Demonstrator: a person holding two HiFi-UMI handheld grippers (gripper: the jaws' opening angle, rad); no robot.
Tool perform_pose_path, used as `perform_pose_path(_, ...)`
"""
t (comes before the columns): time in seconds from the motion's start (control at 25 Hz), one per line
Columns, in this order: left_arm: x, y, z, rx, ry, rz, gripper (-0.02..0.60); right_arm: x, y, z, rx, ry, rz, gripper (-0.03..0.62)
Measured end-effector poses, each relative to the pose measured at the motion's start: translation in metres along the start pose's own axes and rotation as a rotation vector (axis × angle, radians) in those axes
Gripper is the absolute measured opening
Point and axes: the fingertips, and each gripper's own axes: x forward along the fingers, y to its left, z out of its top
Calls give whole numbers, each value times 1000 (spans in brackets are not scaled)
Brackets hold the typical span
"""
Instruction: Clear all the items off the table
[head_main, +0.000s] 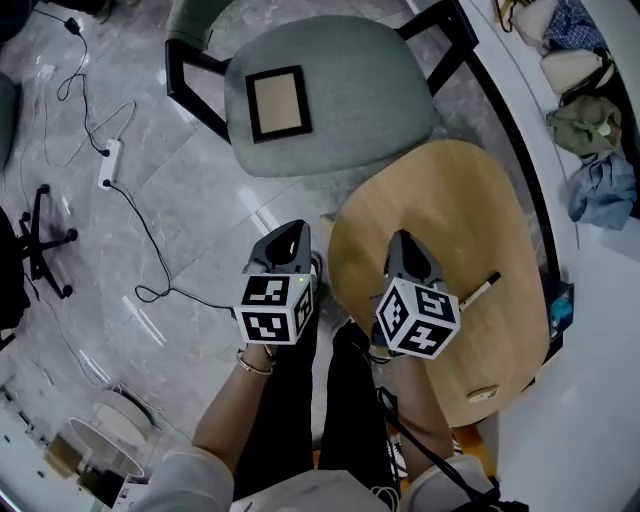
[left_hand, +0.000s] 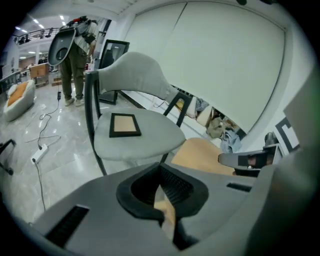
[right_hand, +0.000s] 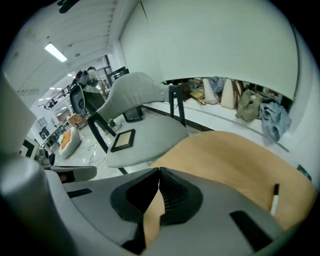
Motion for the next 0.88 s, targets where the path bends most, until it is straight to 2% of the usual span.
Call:
perform_pose_path(0.08, 0, -22, -17, 43, 30, -20, 8, -17, -18, -20, 34, 4, -38, 26)
perform_pose_path(0.2, 3, -50, -32, 65, 46, -44, 8, -33, -45, -37, 55, 7, -75, 26)
perform_pose_path(0.44, 5, -86, -29, 104, 28, -84, 8, -57, -79, -46, 90, -9, -115, 26)
perform_pose_path(0.88, 9, -106, -26, 164, 38, -111, 8, -73, -99, -60, 152, -14, -154, 26)
